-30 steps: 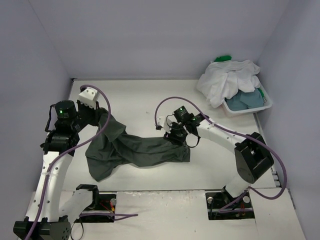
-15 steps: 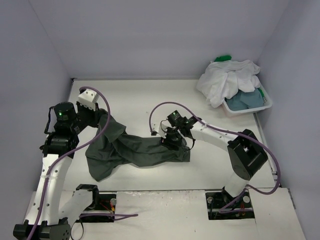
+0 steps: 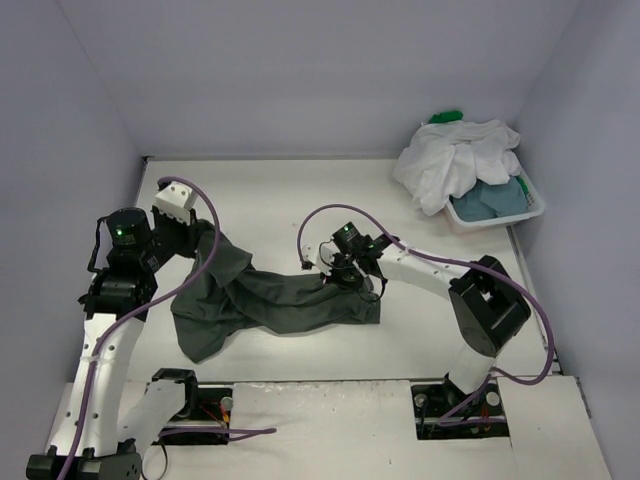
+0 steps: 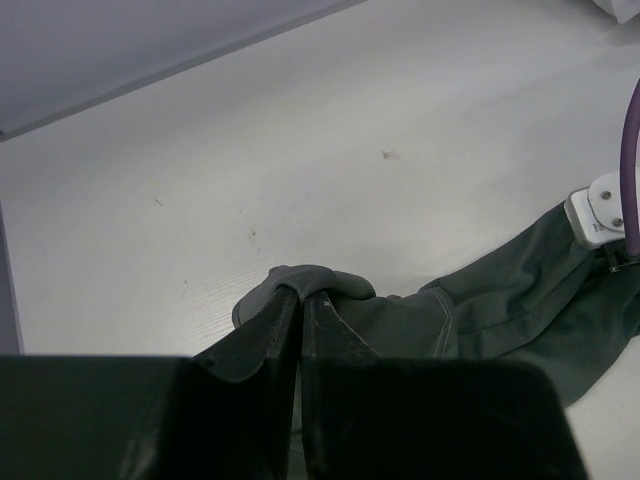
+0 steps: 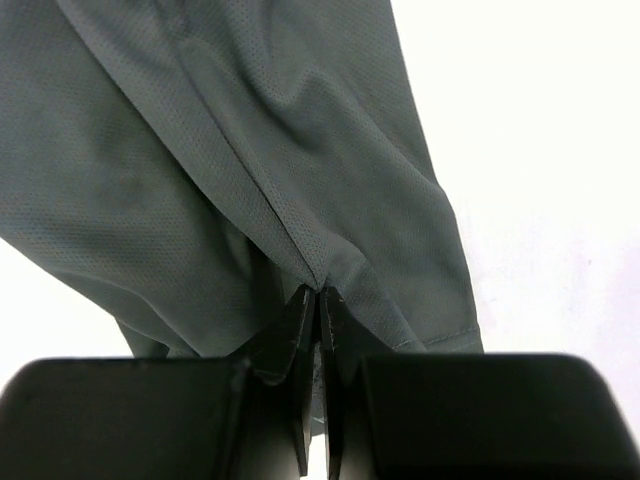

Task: Fold and stack the t-shirts
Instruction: Flatten out the crumpled T-shirt at the center of the board.

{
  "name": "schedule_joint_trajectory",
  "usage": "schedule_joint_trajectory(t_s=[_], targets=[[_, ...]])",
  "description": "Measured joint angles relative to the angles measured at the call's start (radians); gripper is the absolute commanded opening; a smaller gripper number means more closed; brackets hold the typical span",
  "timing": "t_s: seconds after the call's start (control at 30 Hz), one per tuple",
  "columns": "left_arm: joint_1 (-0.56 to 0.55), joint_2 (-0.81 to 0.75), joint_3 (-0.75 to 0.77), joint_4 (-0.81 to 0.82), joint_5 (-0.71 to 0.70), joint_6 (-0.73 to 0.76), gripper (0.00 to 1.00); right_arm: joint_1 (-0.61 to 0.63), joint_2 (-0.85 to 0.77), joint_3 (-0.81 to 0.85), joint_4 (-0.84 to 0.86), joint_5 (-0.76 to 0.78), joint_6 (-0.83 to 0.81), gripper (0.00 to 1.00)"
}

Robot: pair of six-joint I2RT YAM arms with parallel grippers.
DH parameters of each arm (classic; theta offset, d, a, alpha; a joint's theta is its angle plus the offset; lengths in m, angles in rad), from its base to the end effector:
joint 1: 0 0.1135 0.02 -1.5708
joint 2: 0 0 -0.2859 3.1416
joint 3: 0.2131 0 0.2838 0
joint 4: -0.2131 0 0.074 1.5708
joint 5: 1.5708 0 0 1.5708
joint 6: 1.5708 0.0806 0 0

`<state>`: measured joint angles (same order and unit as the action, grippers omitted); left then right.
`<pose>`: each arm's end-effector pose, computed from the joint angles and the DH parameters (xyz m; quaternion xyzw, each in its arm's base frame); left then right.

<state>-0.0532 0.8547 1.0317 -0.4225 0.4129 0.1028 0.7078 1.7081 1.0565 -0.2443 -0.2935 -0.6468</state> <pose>0.2361 -0.0450 0.4012 0.1859 0.7594 -0.1466 0.6060 0.2968 0.2846 0.1582 -0.6227 0.6971 0.1479 0.3232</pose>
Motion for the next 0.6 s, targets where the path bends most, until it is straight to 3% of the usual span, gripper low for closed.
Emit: schedule_joint_trajectory(t_s=[0.17,0.33,0.6], targets=[[0.0,-0.014,0.0,-0.008,0.0,0.001,0.0,0.0,-0.049,-0.001,0.0,0.041,0.01,0.0],[0.0,-0.027,0.019,-0.053,-0.001,0.001,0.0,0.0,-0.211,-0.001,-0.008,0.098,0.011,0.0],[0.0,-0.071,0.227,-0.166,-0.011,0.003,0.0,-0.001,-0.515,0.075,-0.106,0.167,0.022,0.0]])
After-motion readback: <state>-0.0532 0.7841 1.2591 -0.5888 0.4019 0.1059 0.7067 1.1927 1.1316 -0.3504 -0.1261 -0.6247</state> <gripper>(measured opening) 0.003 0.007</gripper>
